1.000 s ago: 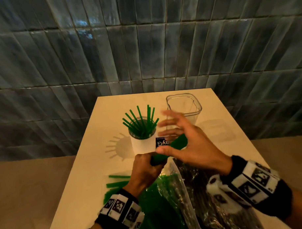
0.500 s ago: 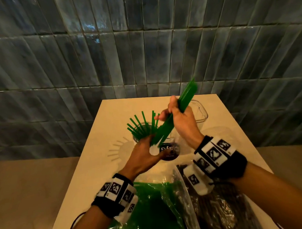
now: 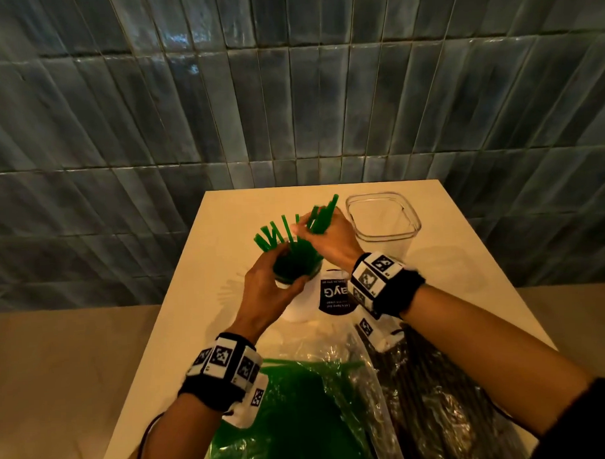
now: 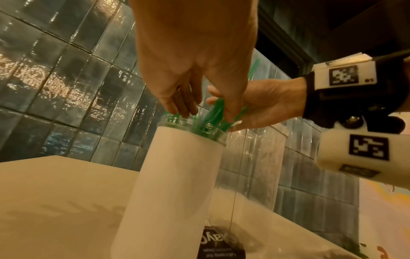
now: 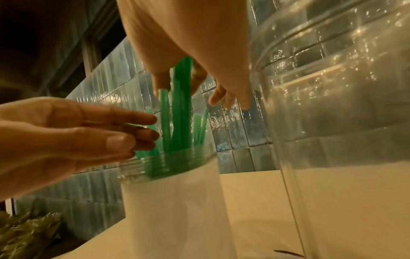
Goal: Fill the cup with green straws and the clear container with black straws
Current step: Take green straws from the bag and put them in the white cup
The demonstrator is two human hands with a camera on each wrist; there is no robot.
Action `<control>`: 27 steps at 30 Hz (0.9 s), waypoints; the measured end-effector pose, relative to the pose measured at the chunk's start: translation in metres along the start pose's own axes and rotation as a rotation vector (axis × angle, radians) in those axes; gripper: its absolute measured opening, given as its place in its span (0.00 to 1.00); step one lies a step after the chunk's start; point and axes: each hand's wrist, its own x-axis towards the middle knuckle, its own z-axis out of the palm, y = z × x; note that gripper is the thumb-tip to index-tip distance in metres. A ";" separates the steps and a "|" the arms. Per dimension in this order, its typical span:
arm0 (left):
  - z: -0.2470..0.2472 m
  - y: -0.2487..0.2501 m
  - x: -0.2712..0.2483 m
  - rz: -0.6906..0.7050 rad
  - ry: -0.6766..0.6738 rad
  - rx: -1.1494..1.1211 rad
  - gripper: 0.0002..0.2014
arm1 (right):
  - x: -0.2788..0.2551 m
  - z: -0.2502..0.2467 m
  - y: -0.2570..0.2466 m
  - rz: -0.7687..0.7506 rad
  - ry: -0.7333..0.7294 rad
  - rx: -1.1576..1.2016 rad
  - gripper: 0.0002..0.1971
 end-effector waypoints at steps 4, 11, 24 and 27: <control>0.003 -0.007 -0.014 0.058 0.088 0.007 0.28 | -0.009 -0.012 0.004 0.079 -0.041 -0.002 0.39; 0.010 -0.003 -0.057 0.118 0.141 -0.005 0.19 | -0.066 -0.041 0.015 0.015 -0.081 0.058 0.41; 0.061 0.019 -0.139 -0.284 -0.640 -0.020 0.42 | -0.151 -0.035 0.112 0.792 -0.544 0.329 0.11; 0.059 0.024 -0.137 -0.337 -0.556 -0.166 0.32 | -0.151 -0.027 0.111 0.702 -0.615 0.188 0.08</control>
